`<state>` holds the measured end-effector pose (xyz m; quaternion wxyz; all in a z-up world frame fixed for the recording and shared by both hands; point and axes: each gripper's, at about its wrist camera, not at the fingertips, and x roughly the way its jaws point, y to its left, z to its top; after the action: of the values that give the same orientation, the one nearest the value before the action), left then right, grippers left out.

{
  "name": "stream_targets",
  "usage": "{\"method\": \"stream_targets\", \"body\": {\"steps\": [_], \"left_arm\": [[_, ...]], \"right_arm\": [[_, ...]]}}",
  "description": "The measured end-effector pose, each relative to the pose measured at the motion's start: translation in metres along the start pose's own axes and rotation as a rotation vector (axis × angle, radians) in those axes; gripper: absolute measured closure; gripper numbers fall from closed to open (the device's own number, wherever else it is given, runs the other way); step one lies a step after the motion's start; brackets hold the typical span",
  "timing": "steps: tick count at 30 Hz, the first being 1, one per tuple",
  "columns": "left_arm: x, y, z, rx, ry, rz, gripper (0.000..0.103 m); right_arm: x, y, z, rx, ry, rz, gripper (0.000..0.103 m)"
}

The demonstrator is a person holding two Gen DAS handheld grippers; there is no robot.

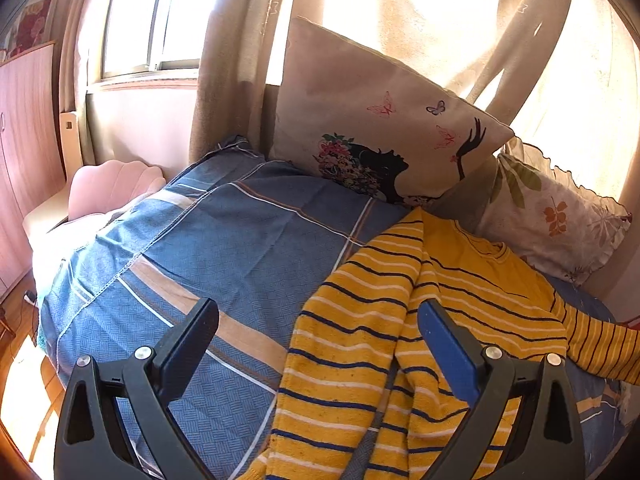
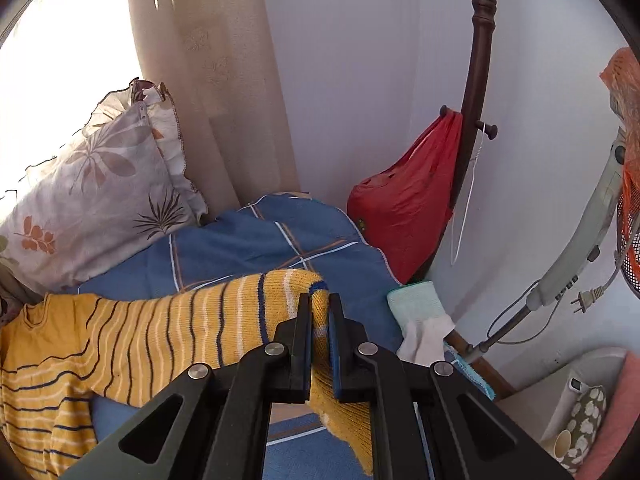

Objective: Fold small clothes

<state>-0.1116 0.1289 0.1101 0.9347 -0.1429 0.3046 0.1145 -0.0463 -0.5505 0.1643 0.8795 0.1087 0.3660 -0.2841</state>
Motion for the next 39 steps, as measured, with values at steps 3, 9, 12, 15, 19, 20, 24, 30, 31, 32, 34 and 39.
{"method": "stream_targets", "body": {"steps": [3, 9, 12, 15, 19, 20, 24, 30, 31, 32, 34, 39], "left_arm": [[0.0, 0.014, -0.001, -0.017, -0.006, 0.018, 0.004], [0.004, 0.033, -0.007, -0.046, 0.009, -0.006, 0.004], [0.004, 0.045, -0.01, -0.06, 0.016, -0.004, 0.004], [0.001, 0.063, -0.011, -0.085, 0.015, 0.012, 0.004], [-0.004, 0.087, -0.013, -0.114, 0.017, 0.042, 0.004], [-0.005, 0.093, -0.013, -0.12, 0.016, 0.051, 0.004], [-0.009, 0.114, -0.016, -0.148, 0.014, 0.072, 0.004], [-0.008, 0.138, -0.018, -0.198, 0.019, 0.077, 0.004], [-0.008, 0.14, -0.018, -0.203, 0.017, 0.078, 0.004], [-0.008, 0.142, -0.018, -0.208, 0.016, 0.078, 0.004], [-0.009, 0.145, -0.019, -0.216, 0.015, 0.08, 0.004], [-0.01, 0.153, -0.022, -0.24, 0.018, 0.083, 0.004]], "right_arm": [[-0.015, 0.048, -0.003, -0.045, 0.027, 0.15, 0.096], [-0.045, 0.208, -0.023, -0.183, 0.146, 0.551, 0.096], [-0.048, 0.296, -0.046, -0.246, 0.213, 0.693, 0.096], [-0.044, 0.377, -0.073, -0.296, 0.273, 0.765, 0.096], [-0.025, 0.457, -0.114, -0.384, 0.311, 0.742, 0.095], [-0.018, 0.473, -0.123, -0.403, 0.325, 0.737, 0.095], [0.004, 0.511, -0.151, -0.418, 0.395, 0.771, 0.08], [-0.047, 0.509, -0.16, -0.485, 0.33, 0.904, 0.055], [-0.062, 0.506, -0.165, -0.529, 0.325, 0.92, 0.055], [-0.077, 0.504, -0.175, -0.58, 0.327, 0.943, 0.055], [-0.108, 0.494, -0.2, -0.686, 0.354, 1.01, 0.055], [-0.162, 0.465, -0.275, -0.891, 0.399, 1.076, 0.053]]}}
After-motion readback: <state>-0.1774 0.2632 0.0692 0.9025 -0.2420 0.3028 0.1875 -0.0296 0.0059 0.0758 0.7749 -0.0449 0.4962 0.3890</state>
